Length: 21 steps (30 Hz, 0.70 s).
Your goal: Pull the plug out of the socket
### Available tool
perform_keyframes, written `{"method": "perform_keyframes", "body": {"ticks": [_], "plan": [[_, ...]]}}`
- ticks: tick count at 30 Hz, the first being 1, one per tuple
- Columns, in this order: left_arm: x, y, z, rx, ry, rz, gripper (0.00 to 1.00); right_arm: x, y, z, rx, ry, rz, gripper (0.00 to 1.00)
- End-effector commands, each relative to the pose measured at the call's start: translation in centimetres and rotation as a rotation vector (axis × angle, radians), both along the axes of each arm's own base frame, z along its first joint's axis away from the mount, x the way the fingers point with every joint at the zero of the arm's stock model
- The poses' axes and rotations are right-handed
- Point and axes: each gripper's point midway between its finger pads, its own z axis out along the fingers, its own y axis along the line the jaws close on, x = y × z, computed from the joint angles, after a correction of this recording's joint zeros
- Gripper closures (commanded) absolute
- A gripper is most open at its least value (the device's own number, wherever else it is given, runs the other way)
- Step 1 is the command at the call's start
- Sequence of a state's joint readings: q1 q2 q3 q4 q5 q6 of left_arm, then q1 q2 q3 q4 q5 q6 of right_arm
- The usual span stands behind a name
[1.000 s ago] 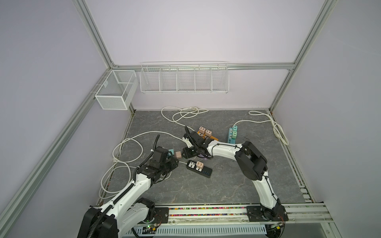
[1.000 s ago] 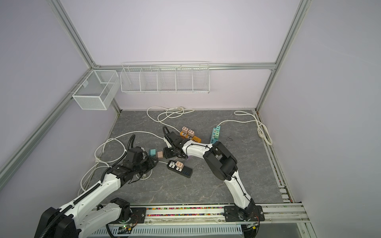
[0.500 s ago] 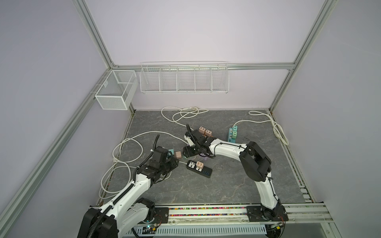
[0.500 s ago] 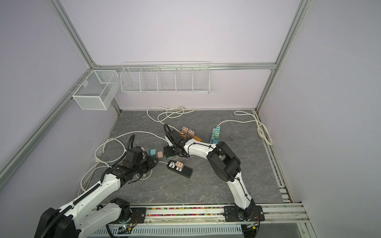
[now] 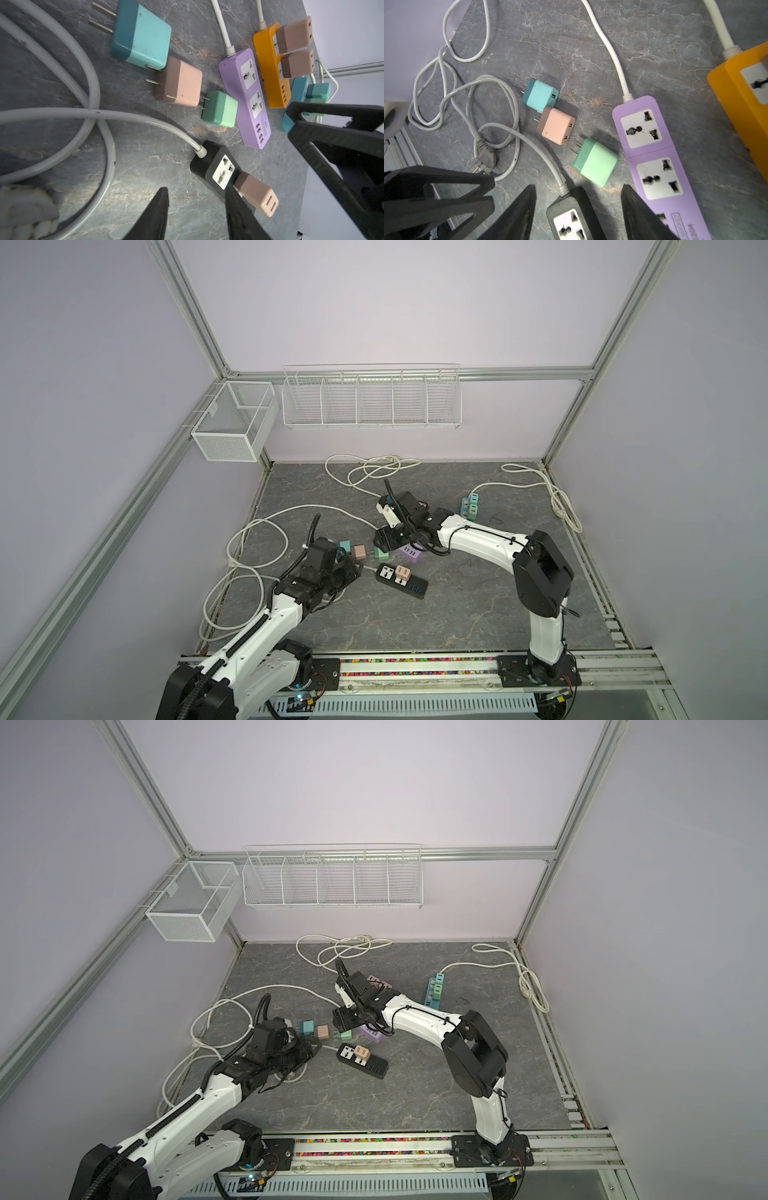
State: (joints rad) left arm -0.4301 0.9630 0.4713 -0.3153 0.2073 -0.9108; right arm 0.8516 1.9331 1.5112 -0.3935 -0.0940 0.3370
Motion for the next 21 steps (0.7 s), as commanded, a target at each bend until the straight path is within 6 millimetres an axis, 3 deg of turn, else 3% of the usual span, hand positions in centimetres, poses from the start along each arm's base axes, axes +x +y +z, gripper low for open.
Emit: {"method": "perform_keyframes", "body": {"ticks": [1,10,21], "plan": [[-0.4,-0.3,-0.1,-0.033,0.008,-0.004,0.52,-1.2,-2.2,1.7,-0.056,-0.042,0.045,0.31],[-1.2,-1.5,-0.1,-0.053,0.004,-0.023,0.4,-3.8,-5.8,2.5,-0.165,-0.076,0.098,0.3],[-2.5,-3.6,-1.9,-0.075,0.038,-0.044,0.39,-7.9,-7.0,1.2,-0.269,-0.1,0.207,0.3]]}}
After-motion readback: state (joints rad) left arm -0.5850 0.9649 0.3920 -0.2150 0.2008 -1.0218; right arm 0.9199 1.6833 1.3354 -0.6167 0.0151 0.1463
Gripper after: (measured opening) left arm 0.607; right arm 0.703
